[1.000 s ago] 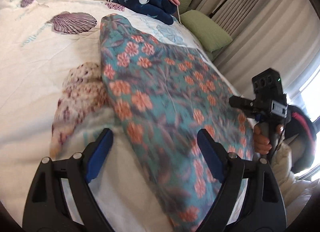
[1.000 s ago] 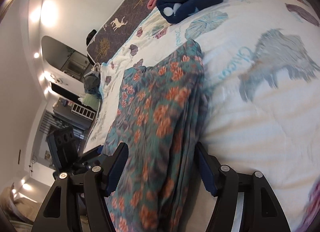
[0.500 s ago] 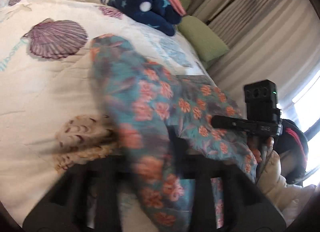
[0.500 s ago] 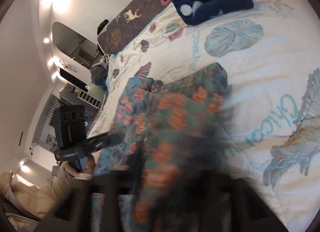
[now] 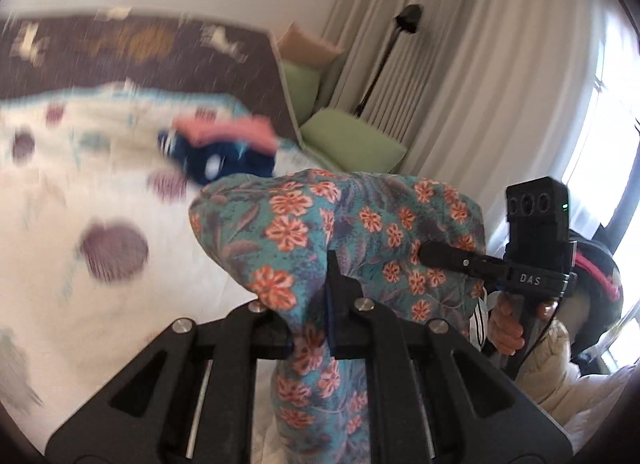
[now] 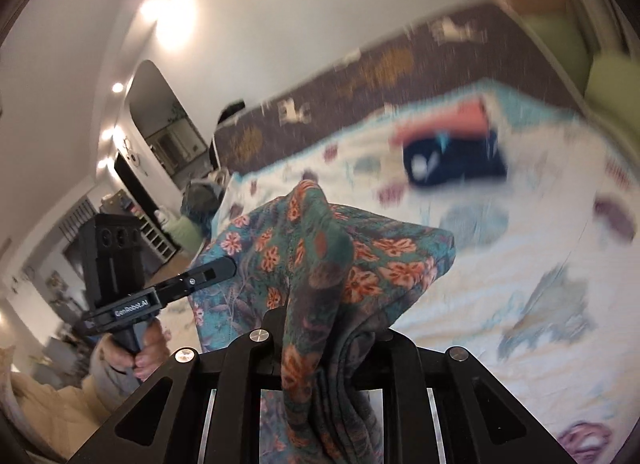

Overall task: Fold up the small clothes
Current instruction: 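Carry the shirt with both grippers onto the folded navy garment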

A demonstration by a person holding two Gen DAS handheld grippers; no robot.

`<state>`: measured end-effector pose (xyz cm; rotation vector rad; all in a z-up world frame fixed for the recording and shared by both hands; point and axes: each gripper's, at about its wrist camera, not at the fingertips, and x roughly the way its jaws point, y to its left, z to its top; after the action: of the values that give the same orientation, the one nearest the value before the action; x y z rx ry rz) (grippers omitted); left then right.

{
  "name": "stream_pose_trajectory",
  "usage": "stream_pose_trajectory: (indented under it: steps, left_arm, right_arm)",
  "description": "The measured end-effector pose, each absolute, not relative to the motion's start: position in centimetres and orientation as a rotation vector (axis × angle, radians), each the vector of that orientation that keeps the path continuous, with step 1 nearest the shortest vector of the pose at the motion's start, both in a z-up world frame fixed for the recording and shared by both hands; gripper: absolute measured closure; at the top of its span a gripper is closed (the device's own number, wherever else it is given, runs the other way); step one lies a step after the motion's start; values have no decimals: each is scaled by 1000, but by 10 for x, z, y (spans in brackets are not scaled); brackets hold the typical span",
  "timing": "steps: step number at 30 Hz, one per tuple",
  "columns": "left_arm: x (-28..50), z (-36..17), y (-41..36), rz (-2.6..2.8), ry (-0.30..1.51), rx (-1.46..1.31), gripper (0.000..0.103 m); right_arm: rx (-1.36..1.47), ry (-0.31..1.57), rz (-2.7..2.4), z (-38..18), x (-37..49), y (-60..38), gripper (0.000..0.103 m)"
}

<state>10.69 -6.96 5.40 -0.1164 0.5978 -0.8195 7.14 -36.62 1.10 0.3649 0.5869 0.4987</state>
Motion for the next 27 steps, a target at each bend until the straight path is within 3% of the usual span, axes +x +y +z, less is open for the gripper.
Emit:
stream_pose_trajectory:
  steps: [10,15,21,27]
  left_arm:
    - [114,242,-111,-701,183,168,90]
    - [166,286,-135,-646,160,180,90]
    - [264,289,-158,-596,185,177,89]
    - [381,220,-183,-537,286,173,89]
  right_arm:
    - [197,277,430,194,89,-373,86]
    - [221,233,378,252,142,-386,86]
    - [232,226,343,265,223,-405,86]
    - [267,294,327,206,338,-422,86]
